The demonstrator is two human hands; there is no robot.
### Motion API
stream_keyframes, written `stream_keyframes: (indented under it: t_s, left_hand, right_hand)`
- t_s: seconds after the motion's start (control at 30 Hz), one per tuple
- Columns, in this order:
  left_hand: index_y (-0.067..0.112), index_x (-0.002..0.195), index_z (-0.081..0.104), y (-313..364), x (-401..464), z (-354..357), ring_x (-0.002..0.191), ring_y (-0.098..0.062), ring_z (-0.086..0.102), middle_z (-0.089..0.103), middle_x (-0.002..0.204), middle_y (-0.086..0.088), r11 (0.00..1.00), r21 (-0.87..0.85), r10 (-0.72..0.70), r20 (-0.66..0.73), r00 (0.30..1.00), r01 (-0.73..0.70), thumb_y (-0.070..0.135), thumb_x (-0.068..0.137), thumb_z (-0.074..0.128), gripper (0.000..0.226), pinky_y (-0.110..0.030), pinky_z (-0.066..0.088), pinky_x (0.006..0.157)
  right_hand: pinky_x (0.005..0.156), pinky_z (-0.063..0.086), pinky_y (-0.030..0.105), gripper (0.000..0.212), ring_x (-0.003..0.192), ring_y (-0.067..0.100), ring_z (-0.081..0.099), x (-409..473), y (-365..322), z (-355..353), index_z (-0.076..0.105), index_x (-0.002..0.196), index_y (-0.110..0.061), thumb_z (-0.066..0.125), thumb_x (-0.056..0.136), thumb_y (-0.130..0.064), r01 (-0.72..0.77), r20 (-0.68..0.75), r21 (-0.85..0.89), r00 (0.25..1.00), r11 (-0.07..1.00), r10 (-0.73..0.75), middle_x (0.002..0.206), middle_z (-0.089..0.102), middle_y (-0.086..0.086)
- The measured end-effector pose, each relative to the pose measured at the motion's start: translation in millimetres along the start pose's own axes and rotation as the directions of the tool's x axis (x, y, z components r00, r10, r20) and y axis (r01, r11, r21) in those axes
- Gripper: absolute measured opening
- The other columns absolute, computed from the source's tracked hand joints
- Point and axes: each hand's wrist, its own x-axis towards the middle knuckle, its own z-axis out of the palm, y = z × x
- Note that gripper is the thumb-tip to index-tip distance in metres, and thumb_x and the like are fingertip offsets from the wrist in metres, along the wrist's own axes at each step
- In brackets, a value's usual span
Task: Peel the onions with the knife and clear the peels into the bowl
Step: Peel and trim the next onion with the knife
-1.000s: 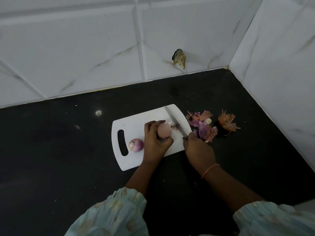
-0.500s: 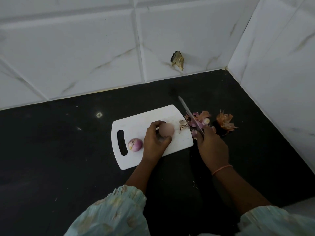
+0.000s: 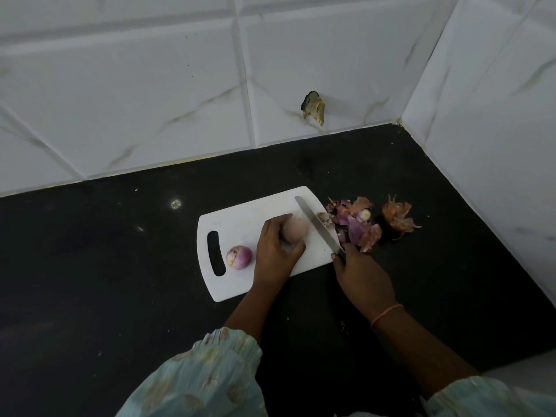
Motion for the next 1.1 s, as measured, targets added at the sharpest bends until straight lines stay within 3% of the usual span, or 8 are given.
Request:
stream_keyframes:
  t_s: [0.17, 0.27, 0.47, 0.63, 0.73, 0.83, 0.93, 1.1]
  left_hand:
    - [0.017, 0.128, 0.057, -1.8, 0.0, 1.5, 0.113, -0.001, 0.052, 0.055, 0.124, 0.006, 1.000, -0.001, -0.010, -0.003, 1.000, 0.010, 0.019, 0.076, 0.083, 0.058, -0.010, 0.042, 0.094]
    - [0.017, 0.131, 0.055, -2.7, 2.0, 3.0, 0.116, -0.002, 0.050, 0.053, 0.126, 0.007, 0.999, 0.033, -0.018, 0.005, 1.000, 0.018, 0.021, 0.073, 0.085, 0.066, -0.013, 0.042, 0.098]
    - [0.022, 0.130, 0.055, 1.9, -2.1, 5.4, 0.118, -0.005, 0.039, 0.054, 0.129, 0.007, 0.990, 0.139, -0.011, -0.001, 1.000, 0.011, 0.028, 0.078, 0.081, 0.059, -0.022, 0.042, 0.097]
    - [0.023, 0.125, 0.049, 3.7, -5.6, 0.5, 0.111, -0.007, 0.053, 0.052, 0.121, 0.009, 0.998, -0.029, -0.050, -0.022, 0.999, 0.049, 0.015, 0.073, 0.081, 0.062, -0.019, 0.050, 0.088]
    - [0.015, 0.124, 0.055, 3.6, -2.7, -0.4, 0.111, -0.002, 0.051, 0.054, 0.121, 0.003, 1.000, 0.006, 0.008, -0.047, 0.999, -0.008, 0.006, 0.074, 0.078, 0.056, -0.011, 0.041, 0.094]
    - [0.018, 0.129, 0.055, 3.5, -2.0, 0.1, 0.113, 0.000, 0.050, 0.054, 0.126, 0.009, 1.000, 0.009, -0.014, 0.001, 1.000, 0.014, 0.011, 0.080, 0.078, 0.055, -0.007, 0.038, 0.094]
    - [0.020, 0.133, 0.054, 3.0, -0.9, 0.6, 0.114, 0.002, 0.049, 0.052, 0.128, 0.014, 0.999, -0.010, -0.040, 0.024, 0.999, 0.041, 0.015, 0.082, 0.079, 0.057, -0.003, 0.039, 0.091]
    - [0.017, 0.144, 0.047, -1.4, 1.4, 0.5, 0.129, -0.008, 0.045, 0.049, 0.145, 0.004, 0.998, 0.042, -0.053, 0.103, 0.993, 0.049, 0.025, 0.089, 0.072, 0.060, -0.021, 0.040, 0.105]
  right_hand:
    - [0.060, 0.044, 0.028, 0.034, 0.069, 0.013, 0.056, 10.7, 16.1, -23.2, 0.047, 0.127, -0.013, 0.044, 0.102, -0.036, -0.101, -0.120, 0.077, 0.987, 0.992, 0.110, 0.081, 0.057, 0.000]
    - [0.060, 0.048, 0.033, 0.026, 0.070, 0.014, 0.058, 12.9, 12.6, -32.3, 0.053, 0.114, -0.017, 0.045, 0.101, -0.038, -0.051, -0.205, 0.200, 0.974, 0.978, 0.093, 0.096, 0.058, 0.006]
    - [0.068, 0.054, 0.038, 0.022, 0.075, 0.012, 0.059, 7.7, -3.2, -26.7, 0.057, 0.104, -0.022, 0.046, 0.099, -0.040, -0.010, -0.149, 0.350, 0.987, 0.937, 0.066, 0.086, 0.055, -0.005]
    - [0.067, 0.042, 0.032, 0.022, 0.071, 0.008, 0.053, 1.3, -12.8, -18.7, 0.056, 0.094, -0.020, 0.047, 0.100, -0.039, -0.002, -0.072, 0.430, 0.997, 0.903, 0.036, 0.078, 0.052, -0.006]
    - [0.073, 0.053, 0.042, 0.034, 0.081, 0.018, 0.062, -3.3, -16.3, -14.6, 0.059, 0.114, -0.020, 0.043, 0.099, -0.046, -0.032, -0.008, 0.445, 0.999, 0.895, 0.040, 0.091, 0.062, 0.003]
    - [0.066, 0.052, 0.051, 0.027, 0.061, 0.014, 0.056, -9.2, -20.0, -12.1, 0.059, 0.094, -0.017, 0.045, 0.101, -0.040, -0.015, 0.021, 0.476, 1.000, 0.880, 0.006, 0.074, 0.059, 0.004]
    - [0.059, 0.049, 0.045, 0.028, 0.057, 0.015, 0.054, -11.8, -24.5, -10.0, 0.055, 0.085, -0.018, 0.045, 0.101, -0.039, 0.009, 0.041, 0.465, 0.999, 0.885, -0.032, 0.070, 0.057, 0.006]
    - [0.054, 0.045, 0.034, 0.028, 0.059, 0.015, 0.055, -8.2, -28.6, -6.7, 0.053, 0.084, -0.020, 0.044, 0.102, -0.039, 0.002, 0.064, 0.438, 0.997, 0.899, -0.034, 0.072, 0.057, 0.005]
